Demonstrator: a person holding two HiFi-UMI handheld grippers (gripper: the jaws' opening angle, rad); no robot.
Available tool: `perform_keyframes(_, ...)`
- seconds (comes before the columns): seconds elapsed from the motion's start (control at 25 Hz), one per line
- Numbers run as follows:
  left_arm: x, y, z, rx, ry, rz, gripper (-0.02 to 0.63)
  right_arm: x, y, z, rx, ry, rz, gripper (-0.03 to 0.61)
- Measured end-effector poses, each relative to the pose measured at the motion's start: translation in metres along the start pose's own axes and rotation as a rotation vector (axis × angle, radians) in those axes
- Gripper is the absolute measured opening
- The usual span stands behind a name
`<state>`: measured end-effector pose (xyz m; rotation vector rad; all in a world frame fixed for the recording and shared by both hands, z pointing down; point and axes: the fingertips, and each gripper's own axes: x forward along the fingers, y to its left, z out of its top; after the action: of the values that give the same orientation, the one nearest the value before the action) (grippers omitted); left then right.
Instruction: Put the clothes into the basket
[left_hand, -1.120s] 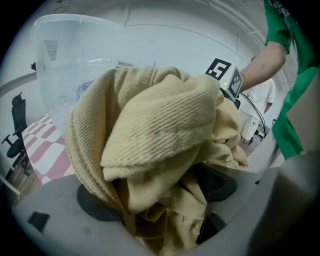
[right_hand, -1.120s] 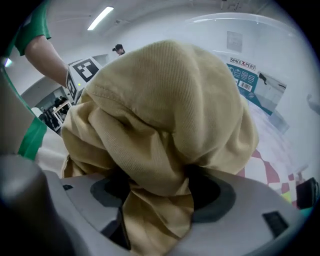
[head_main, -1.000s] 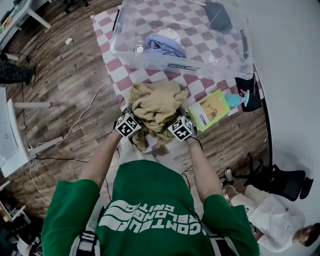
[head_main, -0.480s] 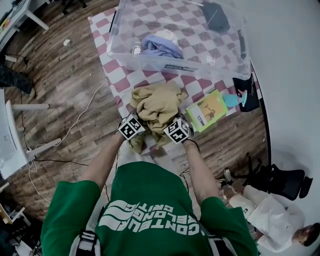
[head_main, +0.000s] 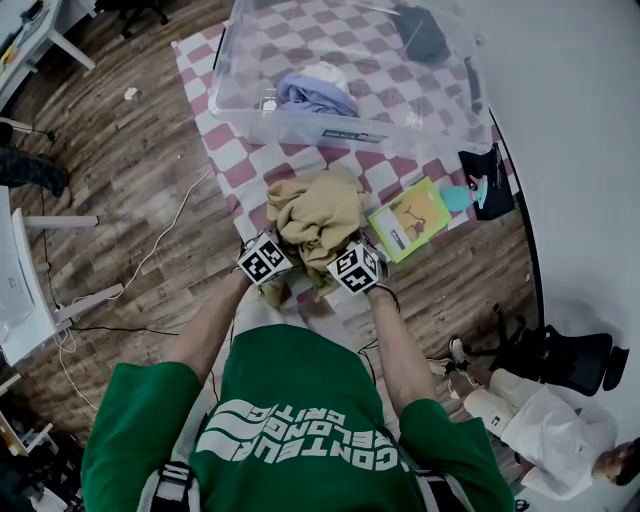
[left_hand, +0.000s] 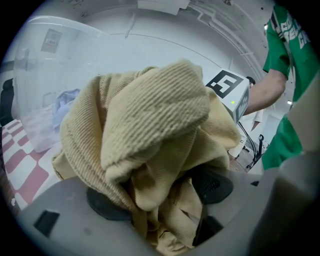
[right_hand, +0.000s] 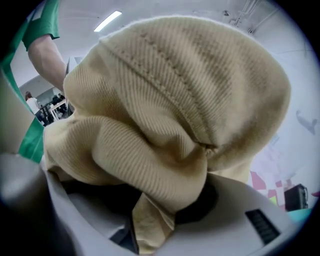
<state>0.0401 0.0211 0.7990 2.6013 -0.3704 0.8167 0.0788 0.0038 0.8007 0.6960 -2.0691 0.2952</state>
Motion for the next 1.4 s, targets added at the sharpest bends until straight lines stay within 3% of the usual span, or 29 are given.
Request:
perform_keyframes(0.48, -0.001, -0.021, 0.039, 0.110, -0.013, -0.026, 0.365, -0.047, -0.016, 0.004, -0.004, -0.052, -0.113, 0.183)
perform_keyframes(0.92, -0.005, -0.045, 0.138, 0.319, -0.079, -0.085, 0.362, -0.135, -0.062, 0.022, 0.036, -0.121, -0.320, 0.183)
perform_keyframes(1.4, 0.010, -0.087, 0.227, 0.501, -0.117, -0.195, 0.360, -0.227, -0.103, 0.012, 0.115, -0.152, -0.527, 0.183)
